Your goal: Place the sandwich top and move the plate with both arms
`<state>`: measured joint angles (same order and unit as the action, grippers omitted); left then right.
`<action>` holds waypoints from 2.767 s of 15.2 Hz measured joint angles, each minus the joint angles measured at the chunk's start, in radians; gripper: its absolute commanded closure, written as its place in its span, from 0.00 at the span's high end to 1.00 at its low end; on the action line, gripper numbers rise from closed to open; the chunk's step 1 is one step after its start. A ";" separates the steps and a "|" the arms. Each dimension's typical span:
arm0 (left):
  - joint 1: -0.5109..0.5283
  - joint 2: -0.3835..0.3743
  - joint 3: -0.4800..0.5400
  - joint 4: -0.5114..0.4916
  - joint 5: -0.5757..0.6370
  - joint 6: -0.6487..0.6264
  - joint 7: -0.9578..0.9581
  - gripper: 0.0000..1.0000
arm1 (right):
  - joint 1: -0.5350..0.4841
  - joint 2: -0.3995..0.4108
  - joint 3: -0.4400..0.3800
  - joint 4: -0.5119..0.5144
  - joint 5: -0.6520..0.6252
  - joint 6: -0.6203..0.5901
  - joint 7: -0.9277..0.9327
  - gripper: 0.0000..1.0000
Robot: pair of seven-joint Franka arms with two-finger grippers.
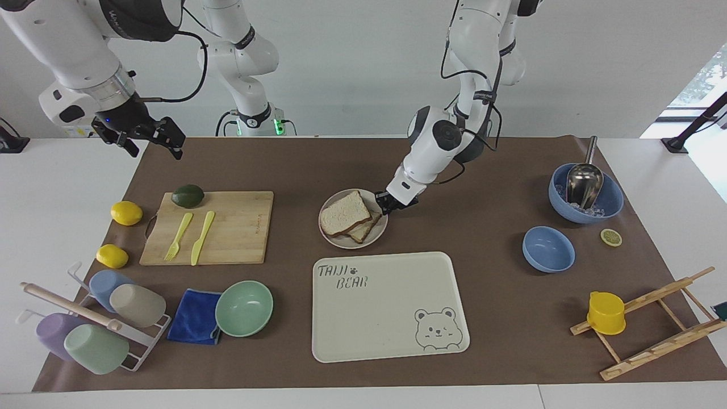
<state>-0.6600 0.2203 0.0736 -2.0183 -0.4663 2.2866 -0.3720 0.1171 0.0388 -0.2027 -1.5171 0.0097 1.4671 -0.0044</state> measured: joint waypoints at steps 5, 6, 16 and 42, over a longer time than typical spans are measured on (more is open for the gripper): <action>0.163 0.028 0.009 0.235 0.002 -0.199 0.002 0.00 | 0.007 0.000 0.000 0.000 -0.007 0.002 -0.042 1.00; 0.185 0.047 0.009 0.270 0.003 -0.206 0.004 0.00 | 0.007 0.000 0.000 0.000 -0.007 0.002 -0.043 1.00; 0.236 0.400 0.018 0.568 0.008 -0.133 0.003 0.00 | 0.002 -0.001 -0.003 -0.002 -0.007 0.000 -0.043 1.00; 0.257 0.221 0.206 0.518 0.129 -0.238 0.007 1.00 | 0.002 -0.001 -0.003 -0.002 -0.007 0.000 -0.043 1.00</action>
<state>-0.4028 0.4409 0.2800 -1.5003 -0.3376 2.0483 -0.3655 0.1196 0.0381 -0.2055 -1.5187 0.0030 1.4673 -0.0469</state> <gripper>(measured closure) 0.000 0.000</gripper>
